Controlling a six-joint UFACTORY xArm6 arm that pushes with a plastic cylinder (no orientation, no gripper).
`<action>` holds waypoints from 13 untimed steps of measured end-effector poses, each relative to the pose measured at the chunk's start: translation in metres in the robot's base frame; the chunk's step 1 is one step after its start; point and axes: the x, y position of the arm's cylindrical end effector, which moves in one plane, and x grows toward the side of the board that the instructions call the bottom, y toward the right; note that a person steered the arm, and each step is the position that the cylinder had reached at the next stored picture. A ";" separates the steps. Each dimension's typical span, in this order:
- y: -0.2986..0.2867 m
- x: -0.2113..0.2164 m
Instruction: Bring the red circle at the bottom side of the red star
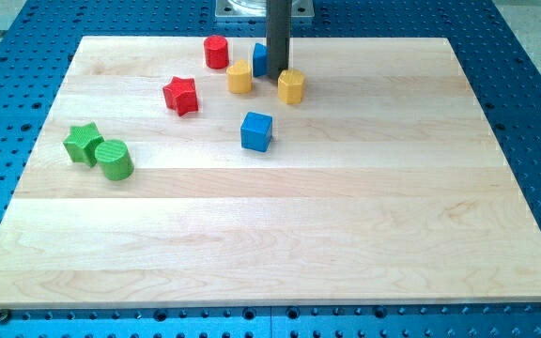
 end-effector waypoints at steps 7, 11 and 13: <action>-0.114 -0.057; -0.071 0.010; -0.032 0.012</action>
